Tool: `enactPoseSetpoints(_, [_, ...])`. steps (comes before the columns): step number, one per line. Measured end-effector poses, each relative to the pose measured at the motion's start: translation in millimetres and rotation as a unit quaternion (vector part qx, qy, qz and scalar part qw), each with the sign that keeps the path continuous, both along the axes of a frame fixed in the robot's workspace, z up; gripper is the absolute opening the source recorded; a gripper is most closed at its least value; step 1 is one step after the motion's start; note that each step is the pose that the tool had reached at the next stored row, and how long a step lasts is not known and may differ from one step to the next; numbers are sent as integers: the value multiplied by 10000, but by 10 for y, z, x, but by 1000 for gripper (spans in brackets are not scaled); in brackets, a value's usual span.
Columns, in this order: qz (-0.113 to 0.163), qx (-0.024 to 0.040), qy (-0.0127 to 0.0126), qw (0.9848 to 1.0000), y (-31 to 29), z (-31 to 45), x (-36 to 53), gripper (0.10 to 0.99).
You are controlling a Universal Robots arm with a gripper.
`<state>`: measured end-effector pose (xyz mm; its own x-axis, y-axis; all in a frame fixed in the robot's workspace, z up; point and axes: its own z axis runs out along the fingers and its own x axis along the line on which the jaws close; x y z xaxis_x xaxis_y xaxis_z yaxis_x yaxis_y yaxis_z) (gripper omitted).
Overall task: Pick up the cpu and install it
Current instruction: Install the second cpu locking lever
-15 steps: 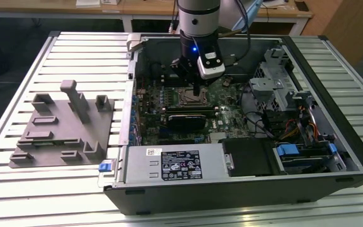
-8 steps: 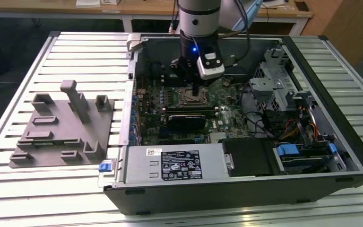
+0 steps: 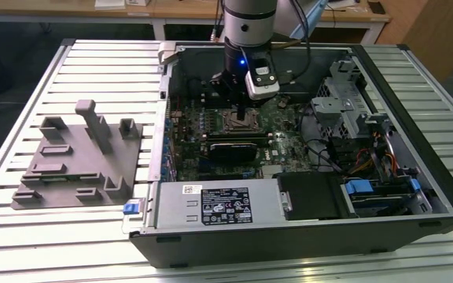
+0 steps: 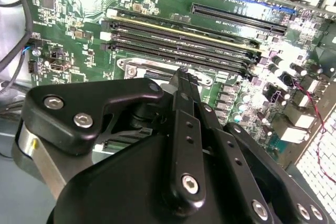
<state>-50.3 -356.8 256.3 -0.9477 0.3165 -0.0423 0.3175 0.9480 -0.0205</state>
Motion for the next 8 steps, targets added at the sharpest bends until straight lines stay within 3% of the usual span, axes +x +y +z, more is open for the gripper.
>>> enactPoseSetpoints(1, [39,66,1,10000,-6,-33,0,106])
enactPoseSetpoints(4, [90,169,1,9998,-10,-61,0,106])
enactPoseSetpoints(8, [113,249,1,9996,-54,-97,-1,106])
